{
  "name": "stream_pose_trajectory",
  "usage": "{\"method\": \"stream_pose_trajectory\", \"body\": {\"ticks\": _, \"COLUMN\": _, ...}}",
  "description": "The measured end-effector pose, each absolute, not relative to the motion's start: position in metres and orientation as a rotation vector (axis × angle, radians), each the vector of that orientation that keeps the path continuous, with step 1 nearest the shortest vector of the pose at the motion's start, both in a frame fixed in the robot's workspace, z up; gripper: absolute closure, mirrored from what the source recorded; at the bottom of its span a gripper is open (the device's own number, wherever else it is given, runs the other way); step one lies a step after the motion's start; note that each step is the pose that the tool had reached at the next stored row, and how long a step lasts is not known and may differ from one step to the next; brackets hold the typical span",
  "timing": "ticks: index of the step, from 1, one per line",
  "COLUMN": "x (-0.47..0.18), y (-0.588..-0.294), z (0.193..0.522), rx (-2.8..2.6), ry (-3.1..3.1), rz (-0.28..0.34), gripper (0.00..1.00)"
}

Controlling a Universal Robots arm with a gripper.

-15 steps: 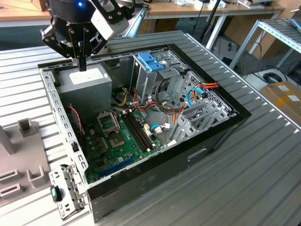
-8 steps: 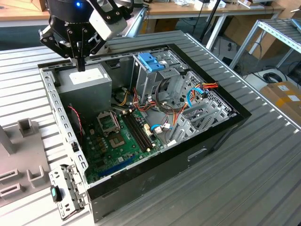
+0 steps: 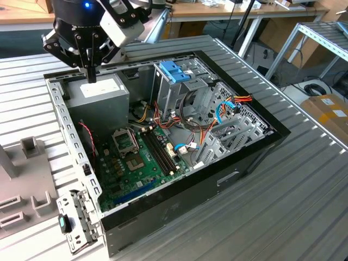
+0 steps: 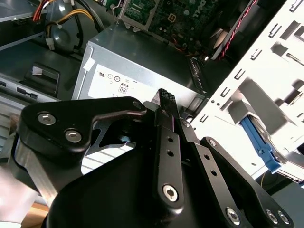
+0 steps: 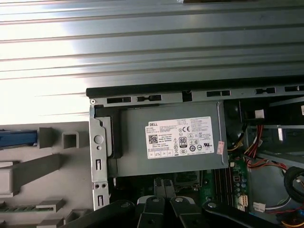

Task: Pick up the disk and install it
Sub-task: 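Reach for the disk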

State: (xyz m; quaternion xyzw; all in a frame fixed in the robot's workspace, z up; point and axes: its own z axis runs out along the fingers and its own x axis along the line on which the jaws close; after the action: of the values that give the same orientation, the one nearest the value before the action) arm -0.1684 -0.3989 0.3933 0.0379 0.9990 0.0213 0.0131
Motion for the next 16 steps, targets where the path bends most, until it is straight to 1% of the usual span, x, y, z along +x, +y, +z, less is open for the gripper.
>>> {"method": "stream_pose_trajectory", "body": {"ticks": 16, "x": -0.1749, "y": -0.3989, "z": 0.3933, "rx": 0.118, "ry": 3.112, "rz": 0.066, "gripper": 0.89}}
